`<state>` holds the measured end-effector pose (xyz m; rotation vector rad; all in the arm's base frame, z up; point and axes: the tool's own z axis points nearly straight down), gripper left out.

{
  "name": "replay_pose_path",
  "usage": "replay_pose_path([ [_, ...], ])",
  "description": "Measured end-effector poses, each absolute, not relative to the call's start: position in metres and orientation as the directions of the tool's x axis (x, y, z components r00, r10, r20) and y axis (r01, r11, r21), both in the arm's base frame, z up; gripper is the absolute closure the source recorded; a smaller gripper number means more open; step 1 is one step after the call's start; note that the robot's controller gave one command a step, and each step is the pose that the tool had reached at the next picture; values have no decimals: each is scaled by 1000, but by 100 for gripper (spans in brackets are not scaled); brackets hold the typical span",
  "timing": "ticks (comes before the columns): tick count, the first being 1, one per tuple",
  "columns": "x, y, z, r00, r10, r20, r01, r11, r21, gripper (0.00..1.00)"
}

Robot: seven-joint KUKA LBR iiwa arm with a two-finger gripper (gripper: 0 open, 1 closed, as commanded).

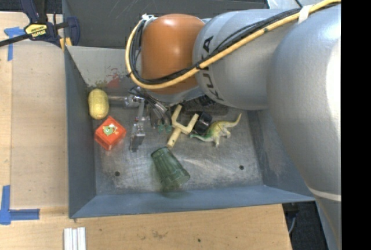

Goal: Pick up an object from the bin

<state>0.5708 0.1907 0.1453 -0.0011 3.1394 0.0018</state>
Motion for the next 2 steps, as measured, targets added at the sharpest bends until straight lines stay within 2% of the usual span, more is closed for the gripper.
replay_pose_path([
  [1, 577, 219, 103, -986, -166, -11, -166, 986, 0, 0],
  [2, 578, 219, 97, -979, -204, -11, -204, 979, -4, 0],
])
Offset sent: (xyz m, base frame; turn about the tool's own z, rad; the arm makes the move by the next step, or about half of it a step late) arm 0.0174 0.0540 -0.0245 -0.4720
